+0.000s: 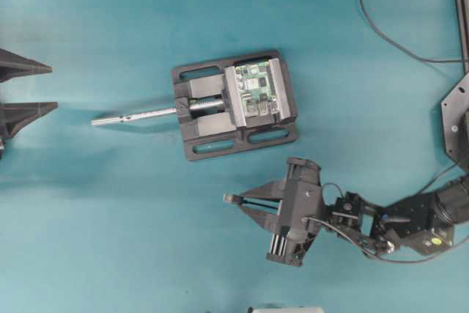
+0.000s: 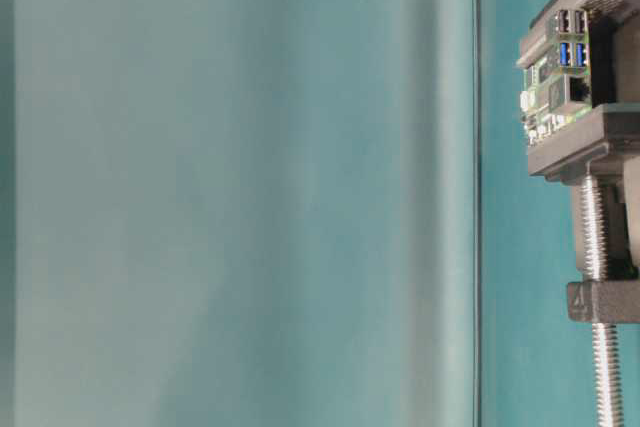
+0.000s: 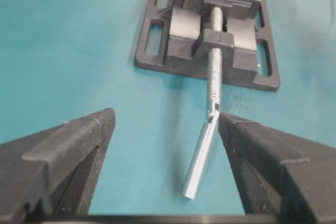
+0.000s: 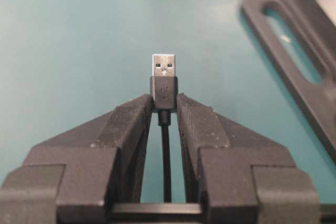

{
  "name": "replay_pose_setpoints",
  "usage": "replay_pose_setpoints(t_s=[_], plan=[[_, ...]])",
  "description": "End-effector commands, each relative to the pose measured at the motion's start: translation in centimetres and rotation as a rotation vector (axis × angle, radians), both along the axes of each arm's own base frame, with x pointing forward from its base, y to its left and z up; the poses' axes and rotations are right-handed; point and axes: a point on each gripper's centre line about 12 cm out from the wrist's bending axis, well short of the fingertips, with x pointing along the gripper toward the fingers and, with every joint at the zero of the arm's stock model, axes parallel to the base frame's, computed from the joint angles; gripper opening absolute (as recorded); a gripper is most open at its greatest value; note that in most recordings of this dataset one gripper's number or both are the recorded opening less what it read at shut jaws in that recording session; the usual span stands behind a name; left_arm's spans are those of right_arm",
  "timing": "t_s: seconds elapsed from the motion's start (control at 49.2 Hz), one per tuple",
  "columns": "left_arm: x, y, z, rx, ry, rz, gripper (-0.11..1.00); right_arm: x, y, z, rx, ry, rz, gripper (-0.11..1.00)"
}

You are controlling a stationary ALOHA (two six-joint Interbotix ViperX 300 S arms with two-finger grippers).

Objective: Insert the USB into the fixed PCB.
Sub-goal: 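Swing the right gripper holding the USB plug below the vise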

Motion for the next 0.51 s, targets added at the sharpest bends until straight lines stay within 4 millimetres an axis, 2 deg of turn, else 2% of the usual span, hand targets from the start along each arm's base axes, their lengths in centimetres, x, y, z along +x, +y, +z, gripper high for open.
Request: replay_pose_setpoints(t_s=[0.0,0.244,0.488], plan=[[0.2,0.1,0.4,0.003,-0.007,0.003,0.94,0.1,0.5,2.0,0.031,-0.044,-0.073,0.21],[0.2,0.1,0.4,0.003,-0.009,0.001,0.94,-1.0,1.0,3.3,-0.016,-0.043,-0.297,0.21],[0.2,0.1,0.4,0.003,-0.007,0.001,0.94,-1.0,1.8,2.8,-0.03,0.04,-0.522,0.21]])
